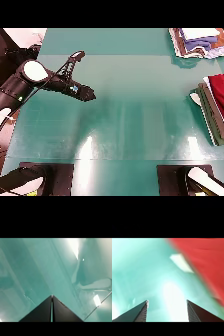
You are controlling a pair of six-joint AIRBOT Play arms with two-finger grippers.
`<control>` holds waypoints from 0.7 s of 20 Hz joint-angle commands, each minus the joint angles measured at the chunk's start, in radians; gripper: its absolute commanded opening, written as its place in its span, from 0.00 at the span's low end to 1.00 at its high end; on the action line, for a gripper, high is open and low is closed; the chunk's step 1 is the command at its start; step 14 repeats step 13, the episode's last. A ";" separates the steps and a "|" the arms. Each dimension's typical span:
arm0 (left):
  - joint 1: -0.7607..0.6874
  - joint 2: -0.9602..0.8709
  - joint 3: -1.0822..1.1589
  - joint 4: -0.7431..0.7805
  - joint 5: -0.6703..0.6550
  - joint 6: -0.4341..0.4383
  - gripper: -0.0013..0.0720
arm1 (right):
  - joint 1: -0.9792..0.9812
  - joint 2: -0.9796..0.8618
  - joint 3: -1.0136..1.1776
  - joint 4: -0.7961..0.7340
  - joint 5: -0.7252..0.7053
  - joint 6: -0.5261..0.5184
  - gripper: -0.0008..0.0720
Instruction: Fold the shirts.
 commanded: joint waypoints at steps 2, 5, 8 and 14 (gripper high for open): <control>0.000 0.000 0.001 -0.001 0.035 -0.001 0.06 | 0.328 0.000 0.017 0.048 -0.065 -0.013 0.32; 0.000 0.000 0.001 -0.001 0.045 -0.001 0.06 | 0.471 0.000 0.017 0.048 -0.128 -0.047 0.04; 0.000 0.000 0.001 -0.001 0.055 -0.001 0.06 | 0.536 0.000 0.018 0.048 -0.154 -0.048 0.04; 0.000 0.000 0.001 -0.001 0.074 -0.001 0.06 | 0.544 0.000 0.017 0.049 -0.143 -0.047 0.04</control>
